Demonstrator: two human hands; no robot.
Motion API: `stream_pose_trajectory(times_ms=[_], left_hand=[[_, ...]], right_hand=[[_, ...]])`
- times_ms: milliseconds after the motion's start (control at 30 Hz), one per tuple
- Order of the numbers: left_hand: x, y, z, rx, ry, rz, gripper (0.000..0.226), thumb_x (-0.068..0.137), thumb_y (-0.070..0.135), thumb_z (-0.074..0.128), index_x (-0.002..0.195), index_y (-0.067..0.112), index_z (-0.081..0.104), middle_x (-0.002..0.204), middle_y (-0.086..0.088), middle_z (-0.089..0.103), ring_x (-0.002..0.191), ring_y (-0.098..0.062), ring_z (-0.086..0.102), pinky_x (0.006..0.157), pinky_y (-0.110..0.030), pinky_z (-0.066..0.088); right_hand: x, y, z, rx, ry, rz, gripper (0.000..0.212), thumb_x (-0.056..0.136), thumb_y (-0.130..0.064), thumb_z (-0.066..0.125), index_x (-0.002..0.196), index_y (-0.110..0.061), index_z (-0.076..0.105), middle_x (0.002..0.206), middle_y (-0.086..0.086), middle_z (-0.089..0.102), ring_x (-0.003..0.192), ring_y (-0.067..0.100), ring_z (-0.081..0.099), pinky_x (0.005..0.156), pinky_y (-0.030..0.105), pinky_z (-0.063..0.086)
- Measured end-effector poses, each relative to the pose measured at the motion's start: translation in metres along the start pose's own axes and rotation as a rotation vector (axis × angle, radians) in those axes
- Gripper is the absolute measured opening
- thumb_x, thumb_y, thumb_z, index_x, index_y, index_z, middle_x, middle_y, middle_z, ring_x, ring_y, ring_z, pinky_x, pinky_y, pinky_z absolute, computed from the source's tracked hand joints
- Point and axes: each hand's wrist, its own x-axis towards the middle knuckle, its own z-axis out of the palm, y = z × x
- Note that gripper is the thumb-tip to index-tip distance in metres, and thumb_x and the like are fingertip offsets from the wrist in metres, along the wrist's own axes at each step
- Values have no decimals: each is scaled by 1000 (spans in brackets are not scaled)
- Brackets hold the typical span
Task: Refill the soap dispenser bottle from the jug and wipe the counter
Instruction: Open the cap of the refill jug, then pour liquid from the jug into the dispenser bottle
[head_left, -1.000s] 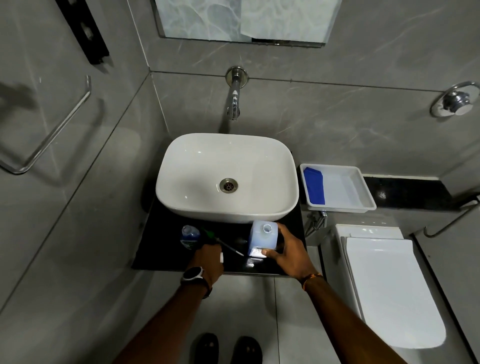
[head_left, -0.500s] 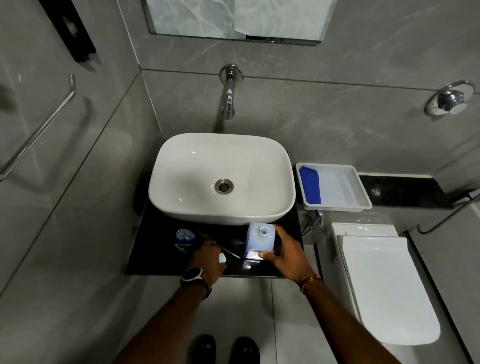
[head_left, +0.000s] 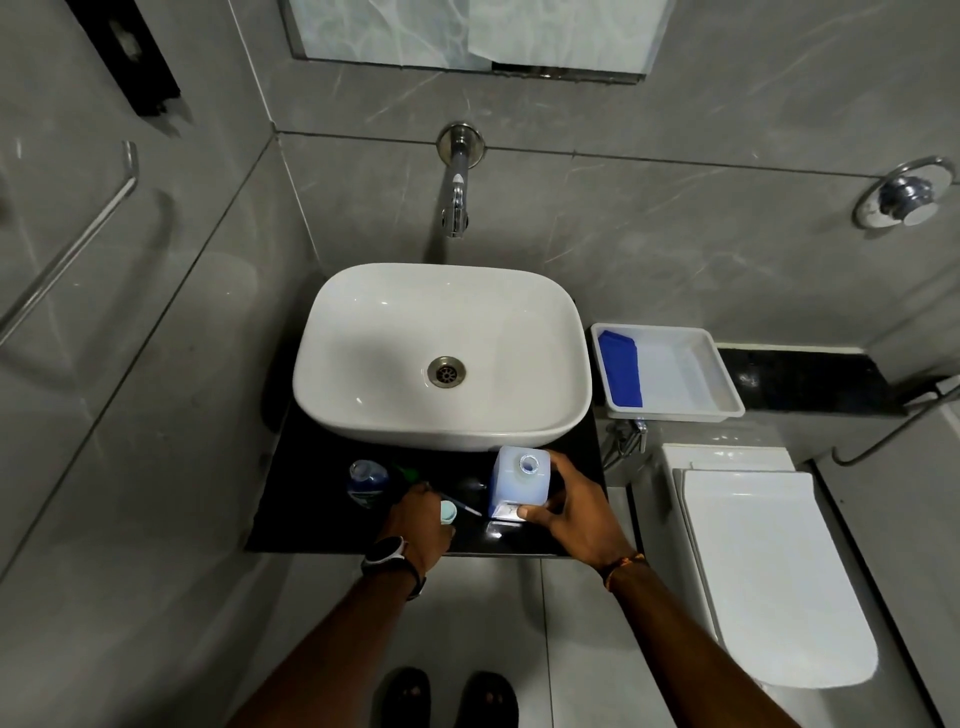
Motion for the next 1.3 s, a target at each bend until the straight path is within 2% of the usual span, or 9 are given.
stream_pose_trajectory(times_ms=[200,400,500,633,733,833,933,1100,1300], left_hand=[[-12,-5,1,-98,85,29,43,77,35,75,115,18,65,133,-1,55,116,-24,60,99,-32,50],[-59,-30,10,-392,278,-173,25,74,53,72,87,32,65,95,8,61,83,-17,66,70,-31,56],[-77,-56,5,-494,475,-272,28,71,56,74,67,39,53,74,14,55,65,-7,59,54,-20,41],[-69,-84,-21,-610,653,-235,46,64,39,87,91,41,50,92,15,51,76,-3,52,65,-18,44],[-49,-97,-40,-746,508,-100,73,65,16,89,127,27,51,126,8,51,109,-7,52,89,-25,46],[-33,-100,-53,-830,303,5,86,68,-4,83,141,17,44,140,-1,51,126,-13,49,101,-30,44],[-24,-102,-57,-843,204,54,74,73,-10,76,136,18,49,133,-7,59,124,-22,57,102,-34,48],[-18,-102,-57,-805,227,56,51,76,-12,73,118,13,57,116,-12,65,114,-36,62,97,-39,50],[-29,-89,-72,-754,273,94,48,80,-5,72,125,0,55,122,-16,64,113,-29,62,99,-41,50]], right_hand=[[-3,-1,1,5,16,3,73,75,-36,87,136,-47,48,124,-21,66,96,5,70,77,12,54],[-6,-5,4,30,66,-14,70,73,-43,89,133,-45,53,126,-23,65,113,-1,64,86,10,52],[-8,-5,6,43,100,-17,71,71,-49,90,131,-46,54,126,-23,66,114,-2,64,88,12,54],[-14,2,9,56,143,-26,75,69,-55,90,133,-42,54,128,-18,63,116,4,64,92,30,60],[-21,6,9,66,167,-32,76,67,-56,91,132,-42,54,127,-17,61,116,6,64,90,36,62],[-28,5,4,67,197,-41,77,67,-57,91,133,-40,54,127,-14,63,115,8,66,90,38,62],[-31,-2,-5,72,204,-47,79,67,-57,91,135,-36,54,129,-11,64,116,9,66,92,39,61],[-29,-21,-18,129,220,-63,78,65,-49,95,132,-35,58,127,-11,67,115,11,68,91,37,62],[-25,-59,-25,156,258,-129,75,64,-50,95,128,-41,57,120,-18,70,111,4,69,86,18,58]])
